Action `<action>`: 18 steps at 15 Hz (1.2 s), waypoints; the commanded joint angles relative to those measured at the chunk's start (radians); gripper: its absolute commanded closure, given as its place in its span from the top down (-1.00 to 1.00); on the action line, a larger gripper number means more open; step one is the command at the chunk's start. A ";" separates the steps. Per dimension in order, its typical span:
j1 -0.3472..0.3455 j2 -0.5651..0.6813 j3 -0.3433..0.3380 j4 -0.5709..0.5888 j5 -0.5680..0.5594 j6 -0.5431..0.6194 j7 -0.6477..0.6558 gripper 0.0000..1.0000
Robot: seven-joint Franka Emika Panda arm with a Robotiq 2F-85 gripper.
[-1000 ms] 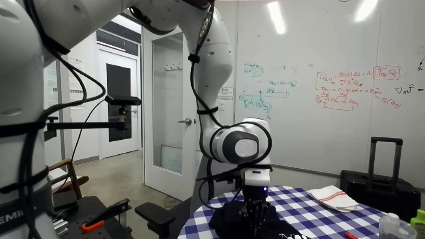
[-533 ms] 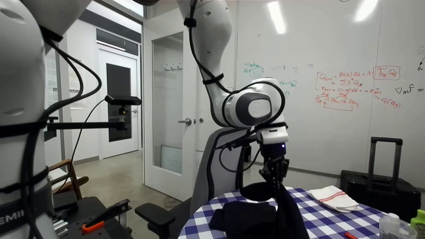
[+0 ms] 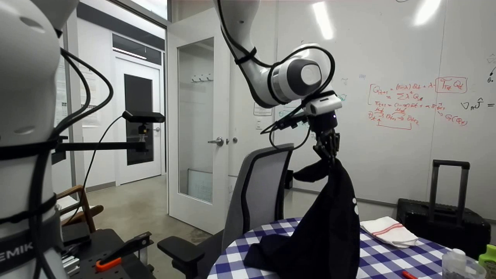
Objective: Put the black t-shirt on the backrest of the grey chair
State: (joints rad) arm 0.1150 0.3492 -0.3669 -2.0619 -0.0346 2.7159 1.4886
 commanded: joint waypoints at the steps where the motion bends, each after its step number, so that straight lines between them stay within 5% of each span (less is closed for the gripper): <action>1: 0.049 -0.039 0.012 0.108 -0.104 -0.085 0.117 -0.94; 11: 0.177 -0.053 0.170 0.494 -0.486 -0.399 0.399 -0.94; 18: 0.239 0.042 0.367 0.744 -0.488 -0.668 0.316 -0.94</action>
State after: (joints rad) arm 0.3294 0.3068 -0.0522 -1.4611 -0.5088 2.1494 1.8469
